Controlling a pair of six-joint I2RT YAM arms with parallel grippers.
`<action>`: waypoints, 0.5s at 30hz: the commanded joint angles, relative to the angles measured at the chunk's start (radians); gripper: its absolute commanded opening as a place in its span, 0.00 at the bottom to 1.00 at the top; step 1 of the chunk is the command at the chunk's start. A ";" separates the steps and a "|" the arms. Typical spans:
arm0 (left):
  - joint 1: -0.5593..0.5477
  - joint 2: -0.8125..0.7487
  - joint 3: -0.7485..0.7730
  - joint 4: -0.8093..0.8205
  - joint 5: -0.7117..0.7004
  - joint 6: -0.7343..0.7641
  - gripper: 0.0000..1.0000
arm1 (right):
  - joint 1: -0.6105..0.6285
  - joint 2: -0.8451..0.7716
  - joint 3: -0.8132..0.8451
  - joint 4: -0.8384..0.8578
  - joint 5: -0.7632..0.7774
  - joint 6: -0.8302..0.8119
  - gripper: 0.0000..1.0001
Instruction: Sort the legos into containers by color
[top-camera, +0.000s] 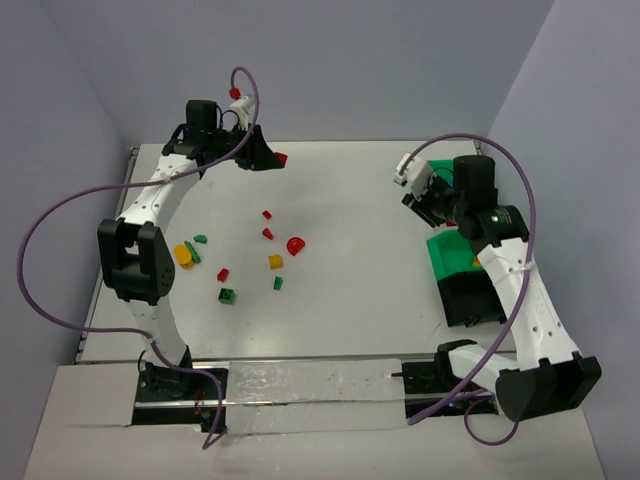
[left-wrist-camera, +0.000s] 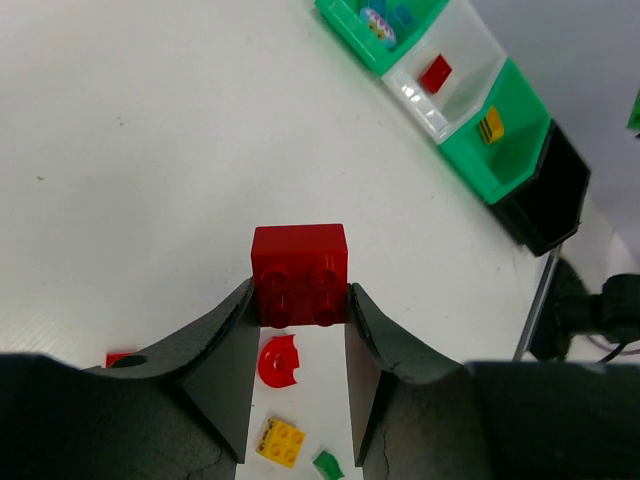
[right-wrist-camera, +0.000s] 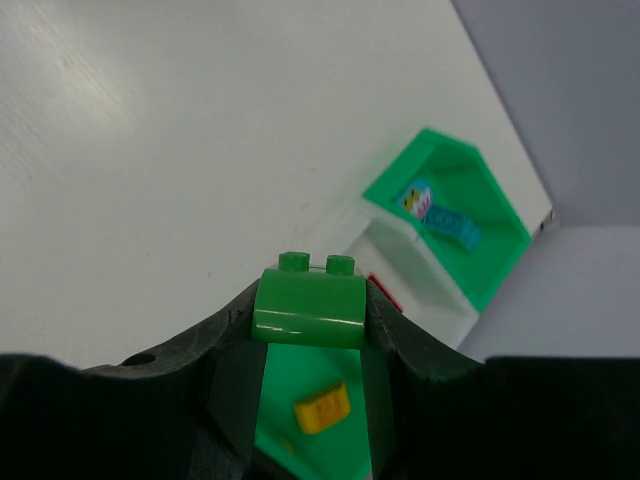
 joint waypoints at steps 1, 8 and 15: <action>-0.007 -0.007 0.072 -0.033 -0.044 0.107 0.00 | -0.062 -0.071 -0.046 -0.176 0.076 -0.029 0.00; -0.007 0.054 0.148 -0.104 -0.025 0.163 0.00 | -0.099 -0.103 -0.107 -0.410 0.178 0.009 0.00; -0.007 0.064 0.154 -0.120 -0.014 0.156 0.00 | -0.167 -0.019 -0.106 -0.570 0.229 0.081 0.00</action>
